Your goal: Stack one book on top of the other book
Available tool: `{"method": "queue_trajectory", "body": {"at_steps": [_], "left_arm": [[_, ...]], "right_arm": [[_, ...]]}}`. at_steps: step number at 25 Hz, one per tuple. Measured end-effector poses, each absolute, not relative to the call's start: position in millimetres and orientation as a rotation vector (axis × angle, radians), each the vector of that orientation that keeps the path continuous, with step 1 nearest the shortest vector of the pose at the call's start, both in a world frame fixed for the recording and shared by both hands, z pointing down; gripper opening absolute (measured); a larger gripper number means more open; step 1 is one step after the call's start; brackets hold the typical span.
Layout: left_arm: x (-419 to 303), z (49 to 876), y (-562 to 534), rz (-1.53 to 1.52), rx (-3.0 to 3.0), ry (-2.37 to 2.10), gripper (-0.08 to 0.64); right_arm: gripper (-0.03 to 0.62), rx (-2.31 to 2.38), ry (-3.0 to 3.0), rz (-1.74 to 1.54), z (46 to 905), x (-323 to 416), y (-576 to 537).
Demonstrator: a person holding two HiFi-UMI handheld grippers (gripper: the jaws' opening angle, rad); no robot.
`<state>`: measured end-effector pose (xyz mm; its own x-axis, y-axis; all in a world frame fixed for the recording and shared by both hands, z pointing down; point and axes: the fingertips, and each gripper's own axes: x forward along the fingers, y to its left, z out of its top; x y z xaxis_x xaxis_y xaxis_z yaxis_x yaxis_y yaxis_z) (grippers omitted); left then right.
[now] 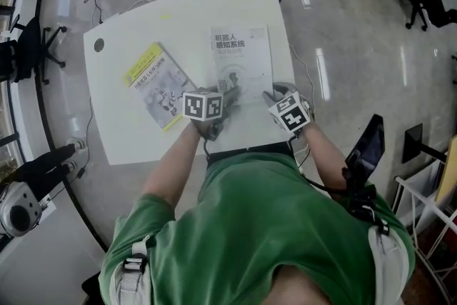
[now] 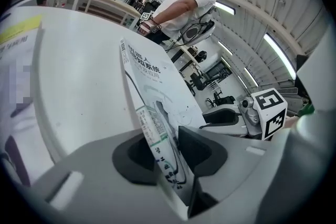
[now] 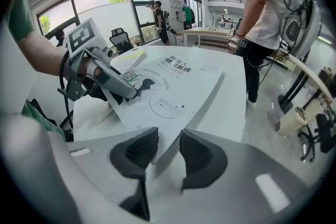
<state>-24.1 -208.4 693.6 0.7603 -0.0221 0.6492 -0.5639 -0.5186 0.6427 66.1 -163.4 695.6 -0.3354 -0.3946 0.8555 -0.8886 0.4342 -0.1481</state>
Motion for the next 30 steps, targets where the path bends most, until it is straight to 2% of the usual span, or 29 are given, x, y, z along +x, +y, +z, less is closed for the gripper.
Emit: {"method": "queue_trajectory", "body": {"at_steps": [24, 30], "left_arm": [[-39, 675, -209, 0.482, 1.852, -0.508, 0.063], [-44, 664, -200, 0.447, 1.832, -0.520, 0.060]], "right_arm": [[0.138, 1.146, -1.984, 1.227, 700, 60, -146], [0.186, 1.129, -2.014, 1.384, 693, 54, -128]]}}
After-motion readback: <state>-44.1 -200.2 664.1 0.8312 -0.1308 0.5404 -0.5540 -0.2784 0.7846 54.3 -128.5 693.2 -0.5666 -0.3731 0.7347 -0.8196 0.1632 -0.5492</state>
